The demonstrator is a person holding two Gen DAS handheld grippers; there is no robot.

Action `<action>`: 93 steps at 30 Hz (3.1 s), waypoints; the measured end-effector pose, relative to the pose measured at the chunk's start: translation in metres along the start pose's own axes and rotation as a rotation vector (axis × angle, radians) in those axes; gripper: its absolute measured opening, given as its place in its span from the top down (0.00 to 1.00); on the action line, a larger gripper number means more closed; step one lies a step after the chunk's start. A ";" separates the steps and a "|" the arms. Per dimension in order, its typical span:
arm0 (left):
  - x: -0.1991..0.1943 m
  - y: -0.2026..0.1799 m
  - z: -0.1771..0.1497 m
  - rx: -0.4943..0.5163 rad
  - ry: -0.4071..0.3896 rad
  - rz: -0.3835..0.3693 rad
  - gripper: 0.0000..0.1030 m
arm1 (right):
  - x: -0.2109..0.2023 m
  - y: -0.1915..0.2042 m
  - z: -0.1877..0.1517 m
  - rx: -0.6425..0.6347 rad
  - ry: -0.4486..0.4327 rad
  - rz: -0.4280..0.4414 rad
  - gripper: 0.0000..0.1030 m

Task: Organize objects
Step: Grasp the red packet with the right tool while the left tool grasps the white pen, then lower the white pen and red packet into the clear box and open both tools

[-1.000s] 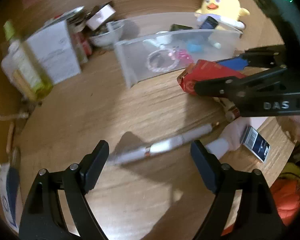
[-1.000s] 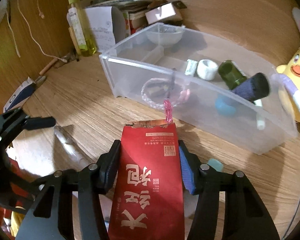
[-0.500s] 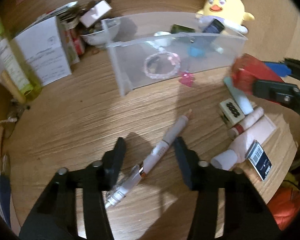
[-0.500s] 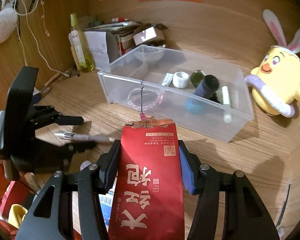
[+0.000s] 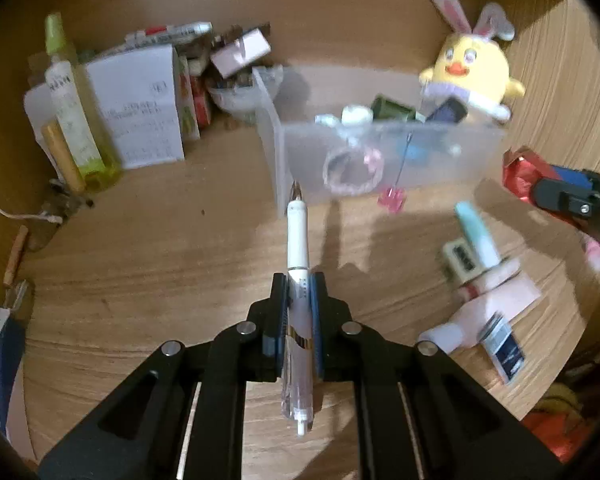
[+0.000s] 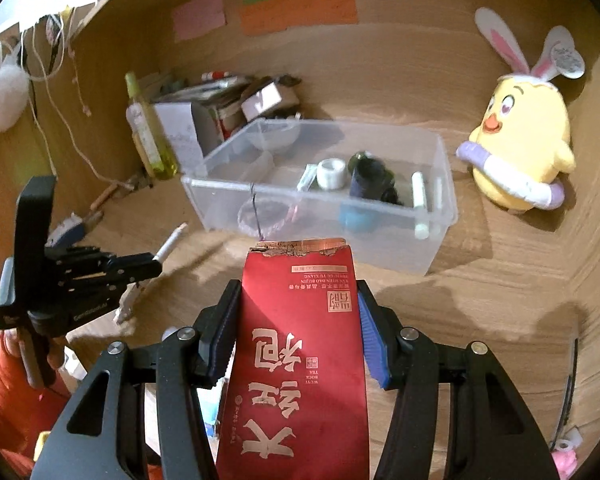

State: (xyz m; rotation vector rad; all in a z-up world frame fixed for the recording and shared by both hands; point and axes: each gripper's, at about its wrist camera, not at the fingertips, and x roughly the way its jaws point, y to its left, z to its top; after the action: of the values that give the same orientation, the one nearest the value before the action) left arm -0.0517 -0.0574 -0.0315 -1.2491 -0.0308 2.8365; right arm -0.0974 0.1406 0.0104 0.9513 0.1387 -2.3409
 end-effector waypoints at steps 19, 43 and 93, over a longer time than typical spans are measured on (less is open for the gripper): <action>-0.049 -0.008 0.080 -0.050 -0.240 -0.078 0.90 | -0.004 -0.018 0.053 0.021 -0.123 -0.046 0.51; 0.030 -0.008 0.142 -0.016 -0.132 0.037 0.90 | 0.043 -0.051 0.101 0.031 -0.083 -0.102 0.51; 0.010 -0.031 0.099 0.060 -0.079 -0.065 0.59 | 0.070 -0.032 0.108 -0.130 0.022 -0.155 0.34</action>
State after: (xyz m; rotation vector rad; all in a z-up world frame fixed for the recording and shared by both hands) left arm -0.1303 -0.0258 0.0294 -1.1042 0.0107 2.8077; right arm -0.2197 0.0989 0.0395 0.9319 0.3809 -2.4289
